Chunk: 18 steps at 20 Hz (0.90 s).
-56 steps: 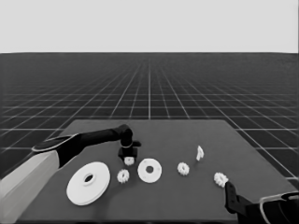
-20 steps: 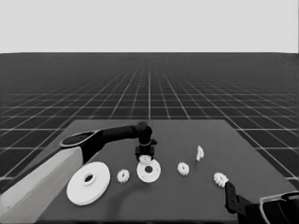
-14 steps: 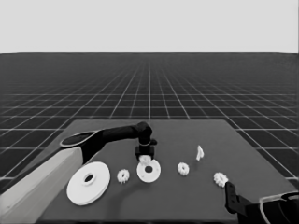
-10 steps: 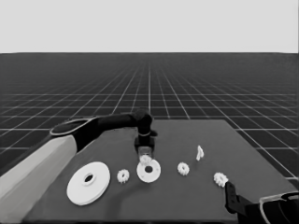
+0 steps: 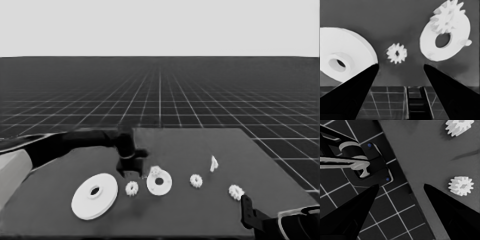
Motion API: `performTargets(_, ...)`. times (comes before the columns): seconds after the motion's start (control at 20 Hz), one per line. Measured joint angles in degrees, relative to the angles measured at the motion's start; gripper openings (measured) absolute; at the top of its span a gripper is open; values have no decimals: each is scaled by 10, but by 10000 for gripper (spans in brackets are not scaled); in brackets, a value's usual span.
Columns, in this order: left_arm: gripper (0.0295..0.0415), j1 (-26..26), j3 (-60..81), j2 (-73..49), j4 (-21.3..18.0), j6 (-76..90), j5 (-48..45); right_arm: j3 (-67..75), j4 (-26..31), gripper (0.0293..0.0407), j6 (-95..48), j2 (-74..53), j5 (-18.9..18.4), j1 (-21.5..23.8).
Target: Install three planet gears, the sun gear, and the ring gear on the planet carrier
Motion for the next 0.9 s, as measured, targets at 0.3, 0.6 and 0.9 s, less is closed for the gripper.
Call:
performTargets(0.3, 385, 2, 28, -25, 2, -1, 0, 0, 0, 385, 0, 0, 0, 0)
performTargets(0.6, 385, 121, -44, -5, 116, 41, -38, 0, 0, 385, 0, 0, 0, 0)
performTargets(0.9, 314, 125, -49, -4, 121, 44, -41, 0, 0, 385, 0, 0, 0, 0)
